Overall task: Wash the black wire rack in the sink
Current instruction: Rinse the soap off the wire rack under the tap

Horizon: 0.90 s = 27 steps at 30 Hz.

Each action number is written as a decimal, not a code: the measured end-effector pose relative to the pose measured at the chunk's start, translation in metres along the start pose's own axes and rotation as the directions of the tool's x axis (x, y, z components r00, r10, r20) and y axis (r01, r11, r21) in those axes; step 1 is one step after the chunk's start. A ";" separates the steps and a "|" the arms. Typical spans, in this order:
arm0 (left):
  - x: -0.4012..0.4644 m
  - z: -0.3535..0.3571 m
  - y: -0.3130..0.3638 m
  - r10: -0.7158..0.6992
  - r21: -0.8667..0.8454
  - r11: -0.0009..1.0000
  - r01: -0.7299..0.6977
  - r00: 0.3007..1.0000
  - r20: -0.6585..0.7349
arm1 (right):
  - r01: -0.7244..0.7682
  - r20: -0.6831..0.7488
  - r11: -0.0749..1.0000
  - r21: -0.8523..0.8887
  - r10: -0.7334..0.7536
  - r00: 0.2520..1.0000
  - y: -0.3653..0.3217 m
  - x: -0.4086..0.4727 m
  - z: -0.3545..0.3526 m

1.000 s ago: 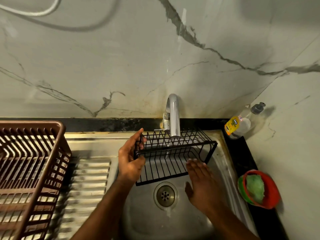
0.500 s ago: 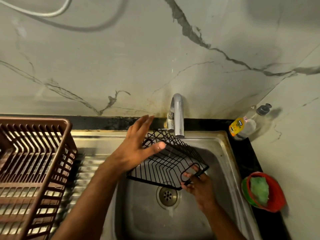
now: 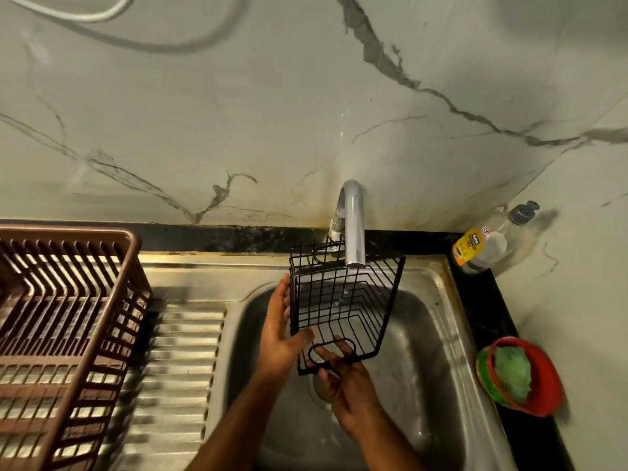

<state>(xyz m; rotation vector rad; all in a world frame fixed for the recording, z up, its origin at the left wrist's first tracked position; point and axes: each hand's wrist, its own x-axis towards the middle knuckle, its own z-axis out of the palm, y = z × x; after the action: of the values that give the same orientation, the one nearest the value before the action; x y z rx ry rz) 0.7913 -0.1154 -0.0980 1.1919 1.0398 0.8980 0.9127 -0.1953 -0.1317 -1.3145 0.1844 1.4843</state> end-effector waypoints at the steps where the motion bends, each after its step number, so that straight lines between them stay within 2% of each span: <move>1: 0.010 0.005 0.000 0.015 -0.018 1.000 -0.016 0.999 -0.044 | -0.017 -0.008 0.999 0.035 0.017 1.000 0.000 0.000 0.004; 3: 0.026 0.012 0.001 0.046 -0.023 0.999 -0.048 0.995 -0.091 | -0.059 -0.032 0.996 0.069 0.061 0.998 -0.001 -0.001 0.009; 4: 0.031 0.013 0.000 0.070 -0.028 0.997 -0.073 0.994 -0.086 | -0.077 -0.044 0.997 -0.004 0.076 0.996 -0.001 -0.001 0.008; 6: 0.037 0.016 -0.001 0.104 -0.055 0.993 -0.108 0.993 -0.061 | -0.049 -0.090 0.936 -0.347 0.019 0.996 -0.003 -0.003 0.002; 7: 0.039 0.016 -0.001 0.116 -0.069 0.990 -0.120 0.992 -0.054 | -0.014 -0.103 0.800 -0.600 -0.060 0.993 -0.003 -0.004 -0.004; 8: 0.039 0.016 -0.002 0.130 -0.093 0.987 -0.133 0.991 -0.041 | 0.049 -0.090 0.532 -0.845 -0.231 0.969 -0.004 -0.005 -0.012; 9: 0.038 0.016 0.000 0.138 -0.106 0.984 -0.143 0.989 -0.049 | 0.112 0.017 0.187 -0.976 -0.446 0.895 -0.007 -0.005 -0.020; 10: 0.037 0.016 0.001 0.160 -0.120 0.979 -0.166 0.985 -0.059 | 0.208 0.219 -0.091 -0.974 -0.615 0.757 -0.010 -0.006 -0.027; 11: 0.036 0.017 0.002 0.178 -0.131 0.974 -0.185 0.982 -0.057 | 0.248 0.371 -0.276 -0.929 -0.666 0.648 -0.011 -0.007 -0.029; 12: 0.036 0.018 0.003 0.199 -0.155 0.967 -0.204 0.979 -0.050 | 0.252 0.420 -0.343 -0.905 -0.625 0.658 -0.012 -0.006 -0.026; 14: 0.035 0.023 0.003 0.211 -0.217 0.951 -0.219 0.976 -0.059 | 0.116 0.414 -0.516 -0.848 -0.512 0.753 -0.017 -0.001 -0.015; 15: 0.035 0.026 0.005 0.204 -0.234 0.949 -0.214 0.977 -0.066 | 0.060 0.360 -0.566 -0.822 -0.434 0.826 -0.016 0.002 -0.006; 16: 0.034 0.029 0.004 0.209 -0.233 0.948 -0.218 0.976 -0.062 | 0.024 0.275 -0.554 -0.832 -0.376 0.885 -0.015 0.000 0.002; 18: 0.030 0.034 0.005 0.244 -0.179 0.952 -0.247 0.969 -0.038 | 0.065 0.245 -0.495 -0.866 -0.307 0.920 -0.003 0.007 0.009; 20: 0.030 0.034 0.008 0.246 -0.139 0.959 -0.248 0.969 -0.035 | 0.226 0.388 -0.508 -0.831 -0.239 0.890 0.016 0.014 0.015; 21: 0.031 0.032 0.010 0.246 -0.121 0.961 -0.250 0.968 -0.043 | 0.323 0.492 -0.548 -0.771 -0.192 0.849 0.023 0.016 0.015; 23: 0.034 0.028 0.013 0.264 -0.090 0.960 -0.265 0.964 -0.024 | 0.416 0.583 -0.672 -0.612 -0.028 0.812 0.019 0.014 0.010; 24: 0.034 0.026 0.014 0.270 -0.089 0.959 -0.269 0.963 0.001 | 0.466 0.618 -0.687 -0.558 0.031 0.786 0.009 0.013 0.006; 25: 0.034 0.024 0.014 0.262 -0.092 0.961 -0.260 0.965 0.008 | 0.493 0.611 -0.686 -0.535 0.088 0.786 -0.002 0.014 -0.001; 27: 0.031 0.021 0.013 0.240 -0.113 0.964 -0.242 0.970 -0.030 | 0.425 0.559 -0.697 -0.577 0.042 0.828 -0.025 0.005 -0.005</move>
<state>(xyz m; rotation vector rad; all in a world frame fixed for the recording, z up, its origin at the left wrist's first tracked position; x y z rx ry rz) 0.8199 -0.0901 -0.0887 1.2312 0.8542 1.1444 0.9362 -0.1860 -0.1253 -2.1095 -2.5175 0.7766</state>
